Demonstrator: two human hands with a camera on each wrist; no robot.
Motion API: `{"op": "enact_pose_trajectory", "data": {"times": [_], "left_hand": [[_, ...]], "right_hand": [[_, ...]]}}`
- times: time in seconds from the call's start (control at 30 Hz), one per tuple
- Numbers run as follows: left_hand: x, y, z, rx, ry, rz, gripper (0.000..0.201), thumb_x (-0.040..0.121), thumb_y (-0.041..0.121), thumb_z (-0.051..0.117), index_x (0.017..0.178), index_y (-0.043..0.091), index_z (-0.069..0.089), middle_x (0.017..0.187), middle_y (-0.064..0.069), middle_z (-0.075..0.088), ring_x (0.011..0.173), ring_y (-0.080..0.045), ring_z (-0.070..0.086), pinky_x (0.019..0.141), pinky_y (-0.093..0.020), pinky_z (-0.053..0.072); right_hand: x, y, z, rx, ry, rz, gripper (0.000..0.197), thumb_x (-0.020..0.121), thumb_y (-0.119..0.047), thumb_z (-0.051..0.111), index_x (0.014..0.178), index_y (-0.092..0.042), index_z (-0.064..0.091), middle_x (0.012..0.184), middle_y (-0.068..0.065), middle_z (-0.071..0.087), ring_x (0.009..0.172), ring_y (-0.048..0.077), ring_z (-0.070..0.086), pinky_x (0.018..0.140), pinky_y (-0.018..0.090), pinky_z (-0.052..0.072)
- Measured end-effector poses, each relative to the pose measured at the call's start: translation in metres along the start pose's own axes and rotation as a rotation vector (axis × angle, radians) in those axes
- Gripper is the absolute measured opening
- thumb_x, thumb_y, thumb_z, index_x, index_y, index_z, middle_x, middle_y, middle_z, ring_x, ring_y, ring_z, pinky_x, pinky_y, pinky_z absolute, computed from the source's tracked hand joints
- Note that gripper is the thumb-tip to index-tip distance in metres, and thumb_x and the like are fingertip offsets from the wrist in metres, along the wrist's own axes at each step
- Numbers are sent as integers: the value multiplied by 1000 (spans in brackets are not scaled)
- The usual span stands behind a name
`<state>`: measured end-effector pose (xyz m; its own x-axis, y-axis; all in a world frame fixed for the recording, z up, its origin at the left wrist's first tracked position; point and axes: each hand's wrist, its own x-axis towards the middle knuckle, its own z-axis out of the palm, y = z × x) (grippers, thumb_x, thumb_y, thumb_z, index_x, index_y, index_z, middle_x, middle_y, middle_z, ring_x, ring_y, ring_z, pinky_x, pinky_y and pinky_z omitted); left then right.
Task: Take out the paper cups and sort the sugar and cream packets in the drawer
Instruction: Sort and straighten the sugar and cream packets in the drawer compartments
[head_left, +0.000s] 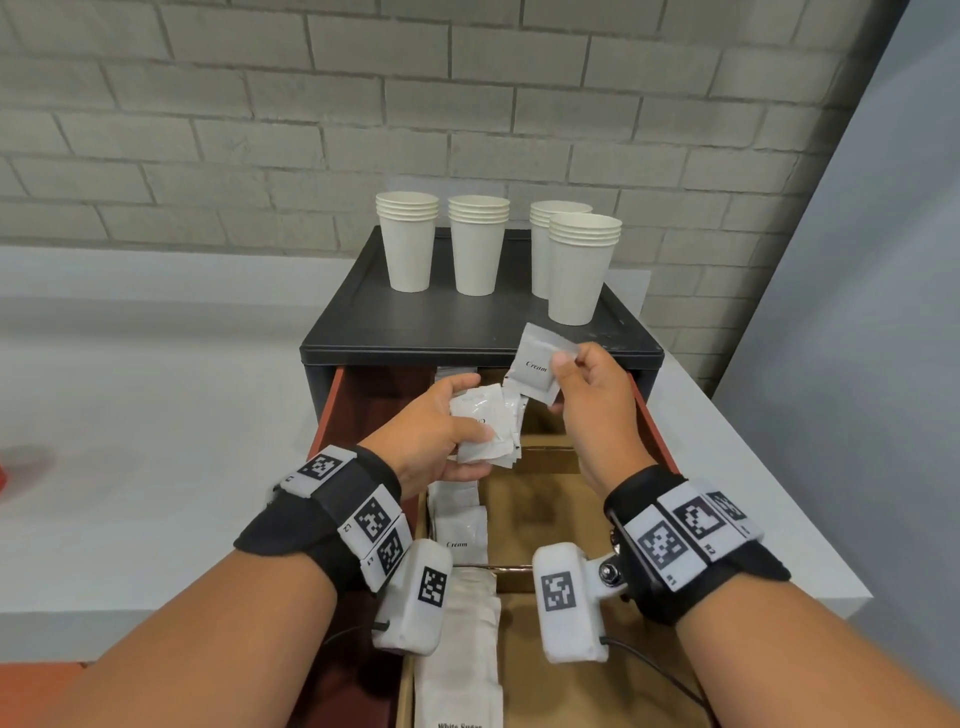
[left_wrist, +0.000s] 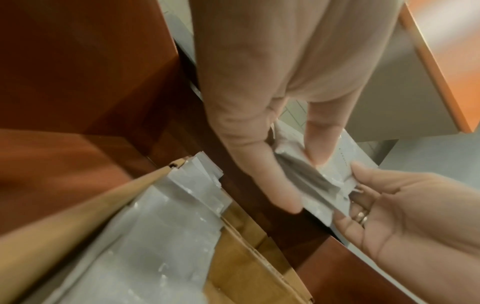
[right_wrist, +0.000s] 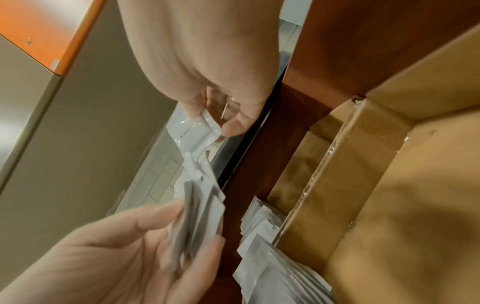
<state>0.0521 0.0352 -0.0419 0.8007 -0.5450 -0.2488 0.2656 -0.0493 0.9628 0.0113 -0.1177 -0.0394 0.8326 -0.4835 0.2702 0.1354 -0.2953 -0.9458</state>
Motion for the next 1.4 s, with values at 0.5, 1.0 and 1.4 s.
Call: {"op": "enact_pose_trajectory", "data": {"times": [0.5, 1.0, 1.4], "left_hand": [[-3, 4, -4, -179, 52, -34, 29, 88, -1, 51, 113, 14, 54, 109, -17, 63, 86, -24, 64, 73, -34, 52], [-8, 9, 5, -270, 4, -53, 19, 95, 11, 41, 103, 14, 57, 82, -10, 68, 70, -20, 65, 58, -30, 55], [0, 8, -3, -290, 92, 1, 47, 87, -15, 35, 111, 21, 53, 106, -19, 58, 86, -30, 62, 75, -42, 54]], "right_hand": [[-3, -3, 1, -235, -65, -18, 31, 97, -5, 41, 81, -16, 66, 101, -5, 55, 101, 12, 50, 85, 22, 41], [-17, -5, 24, -397, -274, -69, 17, 83, -31, 69, 85, -18, 57, 99, -4, 50, 90, 12, 52, 71, 19, 45], [-3, -4, 2, -96, -74, -3, 28, 91, -6, 56, 72, -26, 61, 105, -5, 55, 103, 13, 52, 94, 34, 50]]}}
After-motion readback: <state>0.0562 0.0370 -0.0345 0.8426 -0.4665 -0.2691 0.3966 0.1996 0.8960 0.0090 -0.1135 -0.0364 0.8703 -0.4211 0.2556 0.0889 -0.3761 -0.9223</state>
